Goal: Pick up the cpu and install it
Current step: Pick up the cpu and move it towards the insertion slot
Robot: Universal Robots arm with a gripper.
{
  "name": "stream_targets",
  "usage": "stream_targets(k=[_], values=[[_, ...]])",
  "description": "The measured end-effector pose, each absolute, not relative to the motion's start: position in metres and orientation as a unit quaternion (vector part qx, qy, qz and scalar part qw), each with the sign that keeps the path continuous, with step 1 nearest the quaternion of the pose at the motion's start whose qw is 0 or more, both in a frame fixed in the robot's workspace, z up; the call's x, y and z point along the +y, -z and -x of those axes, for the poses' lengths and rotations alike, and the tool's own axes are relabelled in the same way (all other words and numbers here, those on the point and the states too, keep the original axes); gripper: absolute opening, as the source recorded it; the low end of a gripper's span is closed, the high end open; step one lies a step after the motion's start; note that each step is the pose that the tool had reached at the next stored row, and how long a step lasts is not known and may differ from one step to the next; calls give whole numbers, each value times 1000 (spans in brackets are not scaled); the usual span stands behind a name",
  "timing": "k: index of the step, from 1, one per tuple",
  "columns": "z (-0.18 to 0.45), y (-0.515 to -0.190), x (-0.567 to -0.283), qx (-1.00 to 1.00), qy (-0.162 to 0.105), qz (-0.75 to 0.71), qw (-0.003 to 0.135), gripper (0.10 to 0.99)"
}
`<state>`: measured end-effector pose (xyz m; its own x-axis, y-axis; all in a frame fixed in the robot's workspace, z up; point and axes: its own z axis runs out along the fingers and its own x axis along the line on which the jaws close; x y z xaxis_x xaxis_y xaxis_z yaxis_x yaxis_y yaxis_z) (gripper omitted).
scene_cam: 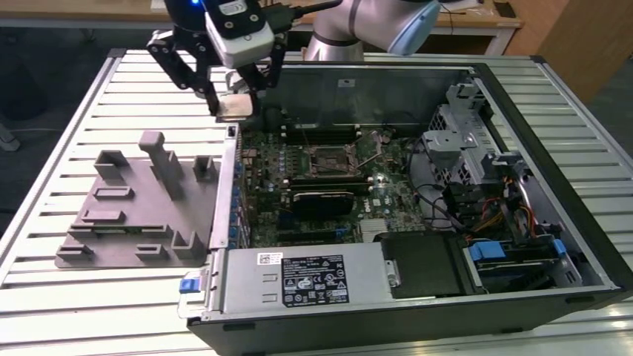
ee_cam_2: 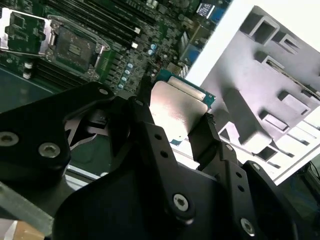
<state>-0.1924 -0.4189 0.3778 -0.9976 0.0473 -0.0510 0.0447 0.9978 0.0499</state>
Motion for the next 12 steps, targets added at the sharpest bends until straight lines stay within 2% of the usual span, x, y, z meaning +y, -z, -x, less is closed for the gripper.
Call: stream_targets(k=[12], values=[[154, -378, -419, 999, -24, -23, 25, 545]])
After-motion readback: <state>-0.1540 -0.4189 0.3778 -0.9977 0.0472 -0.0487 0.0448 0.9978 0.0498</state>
